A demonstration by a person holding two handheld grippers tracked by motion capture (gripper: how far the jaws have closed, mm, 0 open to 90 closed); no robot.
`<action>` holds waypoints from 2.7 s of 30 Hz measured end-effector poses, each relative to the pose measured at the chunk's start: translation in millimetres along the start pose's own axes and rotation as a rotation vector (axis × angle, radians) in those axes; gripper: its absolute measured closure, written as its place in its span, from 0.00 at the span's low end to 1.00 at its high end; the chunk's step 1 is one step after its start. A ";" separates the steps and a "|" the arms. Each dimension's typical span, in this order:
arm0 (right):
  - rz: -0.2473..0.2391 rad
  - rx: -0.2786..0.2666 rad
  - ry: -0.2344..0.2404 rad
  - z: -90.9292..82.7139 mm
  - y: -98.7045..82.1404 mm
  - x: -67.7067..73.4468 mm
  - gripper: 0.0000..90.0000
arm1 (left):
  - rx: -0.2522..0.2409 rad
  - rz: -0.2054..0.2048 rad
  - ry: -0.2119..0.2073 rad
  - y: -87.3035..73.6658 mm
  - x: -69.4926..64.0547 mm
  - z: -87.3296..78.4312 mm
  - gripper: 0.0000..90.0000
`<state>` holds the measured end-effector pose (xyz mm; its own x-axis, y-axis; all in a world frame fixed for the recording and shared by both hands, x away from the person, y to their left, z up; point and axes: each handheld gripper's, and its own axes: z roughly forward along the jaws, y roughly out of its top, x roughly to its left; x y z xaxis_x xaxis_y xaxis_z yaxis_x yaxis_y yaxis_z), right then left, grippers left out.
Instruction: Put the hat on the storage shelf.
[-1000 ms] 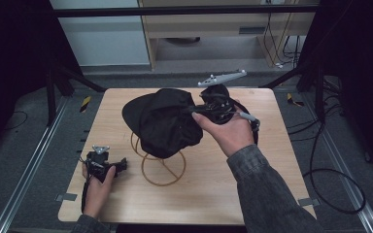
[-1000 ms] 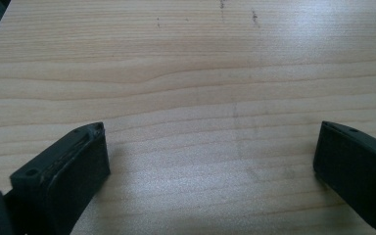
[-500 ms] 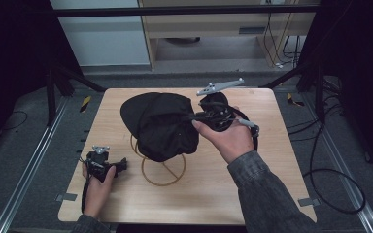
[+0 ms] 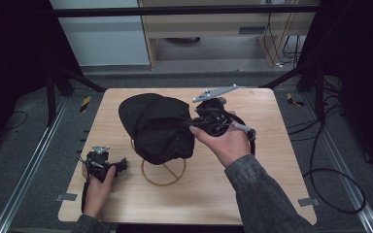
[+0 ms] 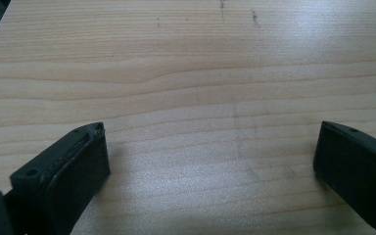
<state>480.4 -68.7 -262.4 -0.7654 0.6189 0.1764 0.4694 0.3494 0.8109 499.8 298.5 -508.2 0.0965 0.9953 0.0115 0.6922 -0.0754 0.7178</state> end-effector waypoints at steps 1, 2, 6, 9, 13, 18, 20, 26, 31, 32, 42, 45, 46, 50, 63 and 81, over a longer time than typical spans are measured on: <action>0.003 0.003 0.001 1.4 -0.5 0.3 0.94 | 0.000 0.000 0.000 0.0 0.0 0.0 0.00; 0.001 0.004 0.002 2.7 -0.9 0.2 0.94 | 0.001 0.002 0.000 0.0 0.1 -0.1 0.00; -0.001 0.007 -0.001 7.1 -0.9 0.5 0.94 | 0.000 0.000 0.000 0.0 0.0 0.0 0.00; 0.001 0.009 0.000 9.3 0.0 1.0 0.94 | 0.000 0.000 0.000 0.0 0.0 0.0 0.00; -0.003 0.010 -0.001 12.8 1.2 1.8 0.93 | 0.000 0.000 0.000 0.0 0.0 0.0 0.00; -0.004 0.016 -0.003 17.3 2.1 2.1 0.93 | 0.001 0.002 0.000 0.0 0.1 -0.1 0.00; -0.005 0.017 -0.004 18.8 3.0 2.1 0.92 | 0.001 0.001 0.000 0.0 0.1 -0.1 0.00; -0.011 0.020 -0.007 22.2 6.4 3.2 0.92 | 0.002 0.001 0.000 0.1 0.0 -0.1 0.00; -0.010 0.026 -0.010 24.3 8.7 3.6 0.91 | 0.002 0.000 0.000 0.1 0.0 -0.1 0.00; -0.009 0.027 -0.008 24.4 9.2 3.5 0.91 | 0.002 0.001 0.000 0.1 0.1 -0.1 0.00; -0.017 0.038 -0.013 27.3 15.4 5.2 0.89 | 0.002 0.000 0.000 0.1 0.1 -0.1 0.00; -0.018 0.038 -0.017 27.5 15.9 4.9 0.88 | 0.002 0.000 0.000 0.1 0.1 -0.1 0.00; -0.017 0.038 -0.018 27.4 16.2 4.8 0.88 | 0.002 0.001 0.000 0.1 0.1 -0.2 0.00; -0.017 0.037 -0.019 27.3 17.0 4.8 0.87 | 0.002 0.000 0.000 0.1 0.0 -0.1 0.00; -0.015 0.051 -0.012 31.0 16.9 4.7 0.87 | 0.002 0.001 0.000 0.1 0.1 -0.1 0.00; -0.014 0.063 -0.016 33.8 14.8 3.7 0.79 | 0.006 0.006 -0.001 0.2 0.3 -0.4 0.00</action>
<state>499.4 -37.4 -268.6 -0.7651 0.6248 0.1561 0.4862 0.4014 0.7762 499.6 298.8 -507.8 0.1017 0.9947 0.0147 0.6956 -0.0816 0.7137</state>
